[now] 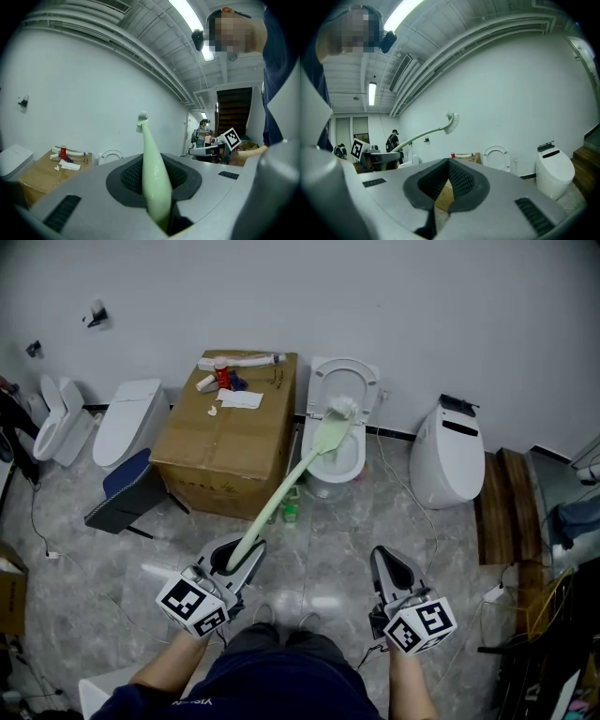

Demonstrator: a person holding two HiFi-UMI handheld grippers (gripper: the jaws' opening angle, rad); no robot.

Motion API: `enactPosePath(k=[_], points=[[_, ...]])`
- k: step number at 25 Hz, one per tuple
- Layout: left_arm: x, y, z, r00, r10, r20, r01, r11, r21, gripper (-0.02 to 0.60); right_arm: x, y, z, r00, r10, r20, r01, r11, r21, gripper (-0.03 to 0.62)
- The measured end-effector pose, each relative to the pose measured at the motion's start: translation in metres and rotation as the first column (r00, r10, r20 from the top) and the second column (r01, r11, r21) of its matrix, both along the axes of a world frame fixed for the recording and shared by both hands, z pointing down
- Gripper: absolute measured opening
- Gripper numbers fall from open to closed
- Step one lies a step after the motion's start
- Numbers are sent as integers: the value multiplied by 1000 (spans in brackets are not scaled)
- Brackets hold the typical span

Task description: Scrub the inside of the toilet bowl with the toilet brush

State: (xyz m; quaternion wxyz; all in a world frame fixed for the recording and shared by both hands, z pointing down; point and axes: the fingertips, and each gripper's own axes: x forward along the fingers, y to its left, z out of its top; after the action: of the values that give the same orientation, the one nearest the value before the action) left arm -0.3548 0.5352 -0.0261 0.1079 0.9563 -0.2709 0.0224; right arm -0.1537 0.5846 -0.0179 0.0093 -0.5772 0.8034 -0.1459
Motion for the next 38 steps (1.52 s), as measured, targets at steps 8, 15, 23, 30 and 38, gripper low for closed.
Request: enactPosePath(k=[8, 15, 23, 30, 38], points=[[25, 4, 3, 1000, -11, 8, 11, 1000, 3, 86, 23, 2, 3, 1000, -11, 5, 11, 1000, 4, 3], [54, 6, 5, 999, -30, 18, 30, 1000, 9, 86, 49, 2, 3, 999, -32, 11, 32, 999, 21, 3], [81, 5, 6, 999, -36, 19, 35, 999, 14, 86, 72, -2, 1, 999, -44, 13, 43, 998, 39, 3], [94, -3, 7, 999, -38, 15, 37, 999, 16, 86, 82, -11, 5, 999, -50, 14, 49, 998, 35, 3], [102, -18, 8, 999, -48, 10, 48, 999, 24, 86, 91, -26, 10, 998, -55, 16, 54, 998, 33, 3]])
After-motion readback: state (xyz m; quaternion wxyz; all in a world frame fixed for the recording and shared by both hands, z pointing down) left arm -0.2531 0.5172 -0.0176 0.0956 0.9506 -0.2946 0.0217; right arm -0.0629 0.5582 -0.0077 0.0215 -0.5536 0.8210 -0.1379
